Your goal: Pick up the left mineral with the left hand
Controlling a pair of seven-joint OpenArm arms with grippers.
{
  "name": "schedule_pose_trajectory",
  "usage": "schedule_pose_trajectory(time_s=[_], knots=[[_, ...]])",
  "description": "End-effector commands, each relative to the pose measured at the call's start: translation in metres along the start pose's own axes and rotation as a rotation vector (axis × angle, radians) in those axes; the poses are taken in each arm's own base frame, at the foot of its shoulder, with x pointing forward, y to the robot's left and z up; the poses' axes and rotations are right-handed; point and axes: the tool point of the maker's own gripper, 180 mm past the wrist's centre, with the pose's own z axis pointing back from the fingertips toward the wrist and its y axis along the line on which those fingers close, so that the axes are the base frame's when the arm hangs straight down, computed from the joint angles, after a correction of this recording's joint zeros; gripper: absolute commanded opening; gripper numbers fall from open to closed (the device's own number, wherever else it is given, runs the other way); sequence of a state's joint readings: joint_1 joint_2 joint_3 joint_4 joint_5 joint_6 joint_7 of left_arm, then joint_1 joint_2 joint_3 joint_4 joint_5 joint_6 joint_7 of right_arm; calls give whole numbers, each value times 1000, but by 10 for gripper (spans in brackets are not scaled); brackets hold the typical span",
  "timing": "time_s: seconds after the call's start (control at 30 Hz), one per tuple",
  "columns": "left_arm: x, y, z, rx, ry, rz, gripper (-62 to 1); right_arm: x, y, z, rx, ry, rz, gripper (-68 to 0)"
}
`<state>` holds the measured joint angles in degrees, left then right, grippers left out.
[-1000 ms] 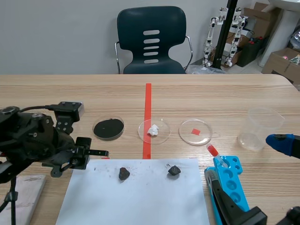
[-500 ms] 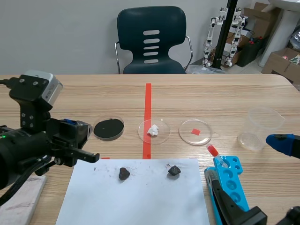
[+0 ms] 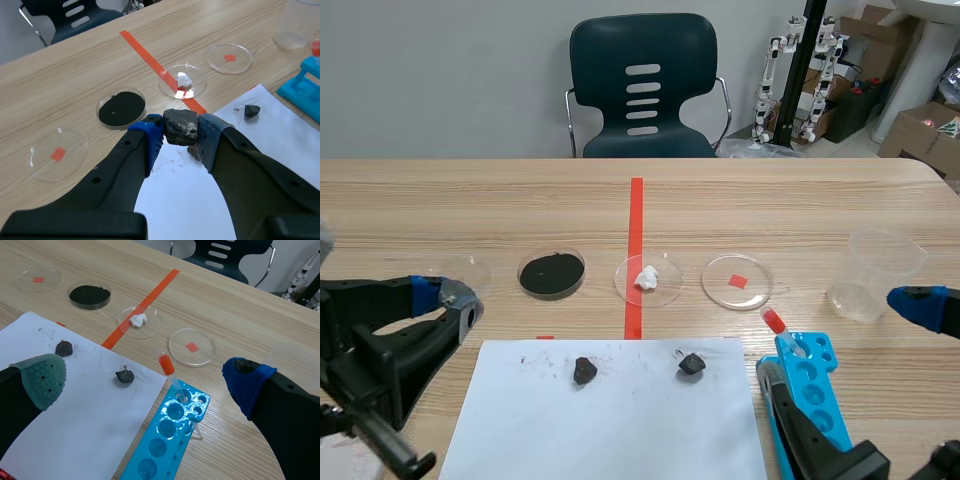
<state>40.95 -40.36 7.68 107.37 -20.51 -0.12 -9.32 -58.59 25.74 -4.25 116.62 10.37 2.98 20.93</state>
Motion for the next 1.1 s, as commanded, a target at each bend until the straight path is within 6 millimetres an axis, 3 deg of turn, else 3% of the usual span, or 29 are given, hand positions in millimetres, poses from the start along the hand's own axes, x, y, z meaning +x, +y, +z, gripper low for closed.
schedule_pose_trajectory(time_s=[0.0,0.13,0.33,1.07], knots=[[7,-1,4,4,-29,-8,-543,7,-2,-2,2,-28,4,4],[2,1,18,13,-24,-33,-543,7,-2,-2,2,-28,4,4],[2,-15,33,-36,-54,-129,-543,7,-2,-2,2,-28,4,4],[3,-18,35,-47,-64,-148,-543,7,-2,-2,2,-28,4,4]])
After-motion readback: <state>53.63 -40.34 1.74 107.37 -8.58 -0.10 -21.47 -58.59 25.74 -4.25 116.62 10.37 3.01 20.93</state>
